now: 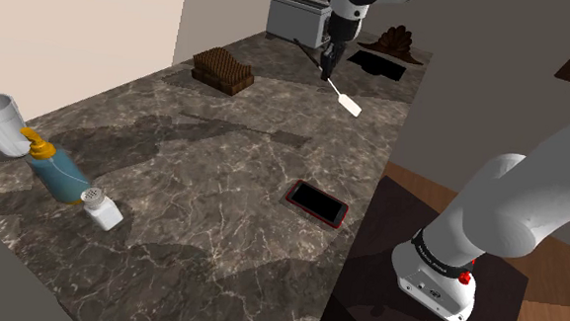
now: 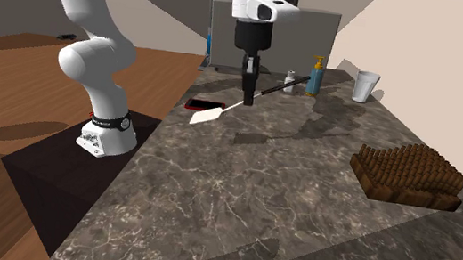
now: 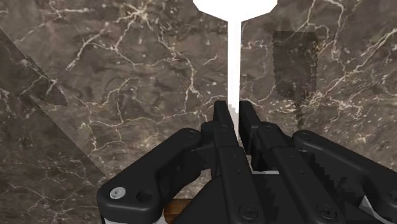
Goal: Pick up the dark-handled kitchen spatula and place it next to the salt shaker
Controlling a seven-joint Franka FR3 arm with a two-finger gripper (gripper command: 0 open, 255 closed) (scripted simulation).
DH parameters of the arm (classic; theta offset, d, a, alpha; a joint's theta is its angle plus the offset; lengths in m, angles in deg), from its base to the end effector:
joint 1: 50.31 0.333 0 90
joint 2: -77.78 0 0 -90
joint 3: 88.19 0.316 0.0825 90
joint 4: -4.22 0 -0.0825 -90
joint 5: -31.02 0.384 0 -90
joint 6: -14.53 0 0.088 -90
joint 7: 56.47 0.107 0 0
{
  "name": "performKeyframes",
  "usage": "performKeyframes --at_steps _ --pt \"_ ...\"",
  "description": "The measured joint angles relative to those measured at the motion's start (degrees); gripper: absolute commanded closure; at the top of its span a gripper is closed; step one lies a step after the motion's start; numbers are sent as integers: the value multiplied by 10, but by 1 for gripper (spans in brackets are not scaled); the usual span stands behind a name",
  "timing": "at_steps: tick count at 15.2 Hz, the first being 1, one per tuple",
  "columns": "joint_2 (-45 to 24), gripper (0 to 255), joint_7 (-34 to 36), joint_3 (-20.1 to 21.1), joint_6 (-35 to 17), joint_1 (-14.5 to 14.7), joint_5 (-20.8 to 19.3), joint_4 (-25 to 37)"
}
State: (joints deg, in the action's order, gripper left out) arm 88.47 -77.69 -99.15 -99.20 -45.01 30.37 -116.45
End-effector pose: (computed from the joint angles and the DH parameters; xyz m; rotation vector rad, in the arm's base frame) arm 0.5040 -0.0550 0.5023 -3.1000 -0.4336 -0.1037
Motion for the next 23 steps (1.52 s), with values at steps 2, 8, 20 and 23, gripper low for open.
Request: performKeyframes --at_steps 2,8,20,23 --pt "10 255 20 13 1 8 -1 -9" --pt "26 255 107 67 1 43 4 -25" --pt "2 255 274 172 -2 111 15 -4" --pt "-12 255 321 200 0 129 15 13"
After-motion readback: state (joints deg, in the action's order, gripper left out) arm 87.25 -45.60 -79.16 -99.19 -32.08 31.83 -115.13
